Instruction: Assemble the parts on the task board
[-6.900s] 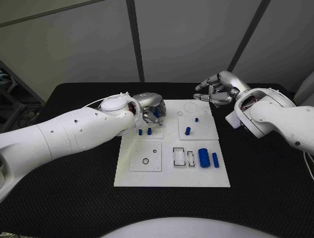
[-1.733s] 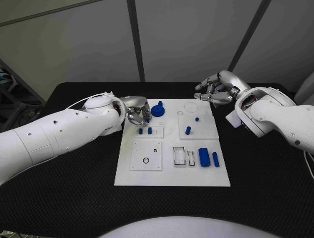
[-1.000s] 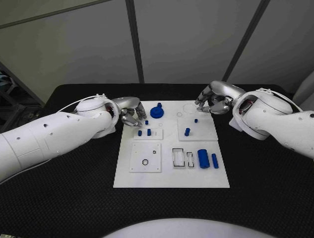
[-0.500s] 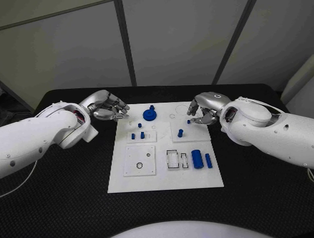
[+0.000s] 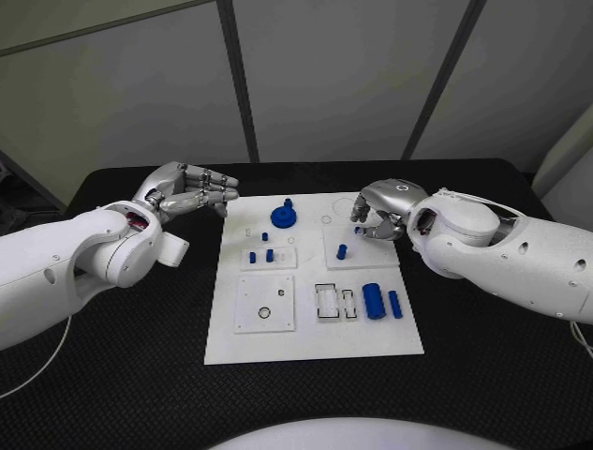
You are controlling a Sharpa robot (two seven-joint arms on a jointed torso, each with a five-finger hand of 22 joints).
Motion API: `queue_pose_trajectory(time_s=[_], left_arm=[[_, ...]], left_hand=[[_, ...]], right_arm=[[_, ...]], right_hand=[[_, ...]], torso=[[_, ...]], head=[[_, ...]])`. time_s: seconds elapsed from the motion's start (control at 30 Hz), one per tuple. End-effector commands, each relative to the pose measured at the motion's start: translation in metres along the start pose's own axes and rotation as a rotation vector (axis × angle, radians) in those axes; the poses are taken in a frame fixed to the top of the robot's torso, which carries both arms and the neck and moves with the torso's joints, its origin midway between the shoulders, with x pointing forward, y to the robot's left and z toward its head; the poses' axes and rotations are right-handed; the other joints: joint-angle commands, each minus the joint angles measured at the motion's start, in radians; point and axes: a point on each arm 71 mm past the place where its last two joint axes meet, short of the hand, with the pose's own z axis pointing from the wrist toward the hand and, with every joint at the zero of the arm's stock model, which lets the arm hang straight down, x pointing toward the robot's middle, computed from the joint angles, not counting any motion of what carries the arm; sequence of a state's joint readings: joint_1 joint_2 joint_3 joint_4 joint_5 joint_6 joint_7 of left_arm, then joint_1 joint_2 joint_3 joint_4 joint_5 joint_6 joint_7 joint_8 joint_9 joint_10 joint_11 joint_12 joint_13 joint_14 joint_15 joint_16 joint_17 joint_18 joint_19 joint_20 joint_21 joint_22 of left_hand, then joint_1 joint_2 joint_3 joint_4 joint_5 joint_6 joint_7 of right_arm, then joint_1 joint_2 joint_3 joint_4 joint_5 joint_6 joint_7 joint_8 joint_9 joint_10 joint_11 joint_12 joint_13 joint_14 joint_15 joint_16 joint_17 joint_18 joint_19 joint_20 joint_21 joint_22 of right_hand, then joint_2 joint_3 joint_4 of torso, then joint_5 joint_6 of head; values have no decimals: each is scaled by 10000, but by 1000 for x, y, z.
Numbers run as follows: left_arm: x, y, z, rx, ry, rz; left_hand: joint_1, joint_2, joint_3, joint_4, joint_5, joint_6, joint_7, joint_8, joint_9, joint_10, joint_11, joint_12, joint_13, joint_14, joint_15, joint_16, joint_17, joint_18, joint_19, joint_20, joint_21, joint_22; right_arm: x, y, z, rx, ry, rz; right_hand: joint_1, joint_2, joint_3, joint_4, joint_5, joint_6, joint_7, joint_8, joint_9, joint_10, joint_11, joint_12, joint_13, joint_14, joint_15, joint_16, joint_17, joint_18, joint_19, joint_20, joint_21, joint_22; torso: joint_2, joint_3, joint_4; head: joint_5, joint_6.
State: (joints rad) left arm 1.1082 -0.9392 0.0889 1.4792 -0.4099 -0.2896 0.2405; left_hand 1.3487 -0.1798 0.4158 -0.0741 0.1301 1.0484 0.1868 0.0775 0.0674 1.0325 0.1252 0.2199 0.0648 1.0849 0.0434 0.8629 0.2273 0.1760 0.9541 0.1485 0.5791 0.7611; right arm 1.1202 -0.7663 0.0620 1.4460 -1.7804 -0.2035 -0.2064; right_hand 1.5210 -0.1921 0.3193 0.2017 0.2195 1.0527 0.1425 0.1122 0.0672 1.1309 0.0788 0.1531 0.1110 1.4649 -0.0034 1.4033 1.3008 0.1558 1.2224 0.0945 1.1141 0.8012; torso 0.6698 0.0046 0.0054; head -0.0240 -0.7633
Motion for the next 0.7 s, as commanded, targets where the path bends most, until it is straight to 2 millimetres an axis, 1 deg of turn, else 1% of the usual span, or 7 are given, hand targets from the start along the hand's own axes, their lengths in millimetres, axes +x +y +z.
queue_pose_trajectory(time_s=[0.03, 0.1, 0.27, 0.4, 0.63, 0.7], left_arm=[[-2, -3, -1, 265, -410, -788], [-2, -3, -1, 285, -396, -850], [-1, -4, -2, 309, -351, -911], [-1, -4, -2, 304, -335, -927], [-1, -3, -2, 280, -346, -930], [-1, -3, -2, 273, -352, -928]], left_hand=[[23, 96, -54, -2, -37, 72, -19, -5, 0, 44, -7, 60, 10, 73, 28, -51, -19, 66, 77, -1, -40, -9], [23, 103, -53, -3, -37, 81, -20, -2, 0, 49, -8, 71, 9, 82, 26, -65, -28, 66, 81, -2, -46, -14], [23, 114, -50, -3, -36, 92, -21, 3, 1, 54, -10, 83, 9, 93, 24, -82, -39, 65, 86, -4, -53, -19], [26, 124, -45, -5, -35, 101, -21, 6, 1, 56, -12, 92, 8, 100, 21, -94, -47, 66, 90, -5, -58, -23], [33, 138, -37, -9, -33, 108, -20, 8, 1, 56, -12, 101, 7, 108, 18, -113, -59, 66, 95, -8, -64, -27], [37, 142, -34, -11, -32, 108, -19, 7, 0, 55, -12, 103, 6, 110, 17, -119, -63, 66, 97, -9, -66, -28]], right_arm=[[2, 1, 2, -58, 114, -273], [4, 1, 3, -54, 207, -284], [7, 1, 5, -43, 420, -308], [10, 2, 6, -42, 544, -320], [14, 1, 8, 12, 730, -341], [15, 1, 9, 16, 772, -344]], right_hand=[[44, -47, 100, -33, -31, 44, 41, -26, 3, 44, 62, -43, -35, 543, 64, 49, 18, -150, -28, 53, 58, 24], [73, -15, 167, -72, -22, 79, 38, -31, 9, 86, 57, -50, -64, 544, 59, 58, 28, -151, -23, 54, 75, 46], [141, 93, 408, -235, -22, 314, 14, 0, 41, 370, 1, -25, -142, 562, 6, 121, 113, -181, 64, 46, 230, 263], [140, 118, 507, -316, -25, 393, -2, -5, 44, 456, -15, -48, -185, 566, -12, 140, 135, -189, 80, 33, 279, 322], [117, 162, 642, -436, -36, 512, -21, -10, 50, 591, -44, -79, -239, 573, -40, 173, 175, -204, 111, 18, 362, 428], [106, 179, 684, -479, -39, 558, -26, -8, 53, 642, -55, -86, -253, 576, -47, 187, 193, -208, 120, 11, 389, 462]], torso=[[5, 4, -7], [2, 13, -19], [-2, 9, -20], [0, 14, -25], [-8, 11, -10], [-5, 13, -19]], head=[[11, -12], [3, -28], [14, -62], [11, -85], [2, -100], [11, -99]])
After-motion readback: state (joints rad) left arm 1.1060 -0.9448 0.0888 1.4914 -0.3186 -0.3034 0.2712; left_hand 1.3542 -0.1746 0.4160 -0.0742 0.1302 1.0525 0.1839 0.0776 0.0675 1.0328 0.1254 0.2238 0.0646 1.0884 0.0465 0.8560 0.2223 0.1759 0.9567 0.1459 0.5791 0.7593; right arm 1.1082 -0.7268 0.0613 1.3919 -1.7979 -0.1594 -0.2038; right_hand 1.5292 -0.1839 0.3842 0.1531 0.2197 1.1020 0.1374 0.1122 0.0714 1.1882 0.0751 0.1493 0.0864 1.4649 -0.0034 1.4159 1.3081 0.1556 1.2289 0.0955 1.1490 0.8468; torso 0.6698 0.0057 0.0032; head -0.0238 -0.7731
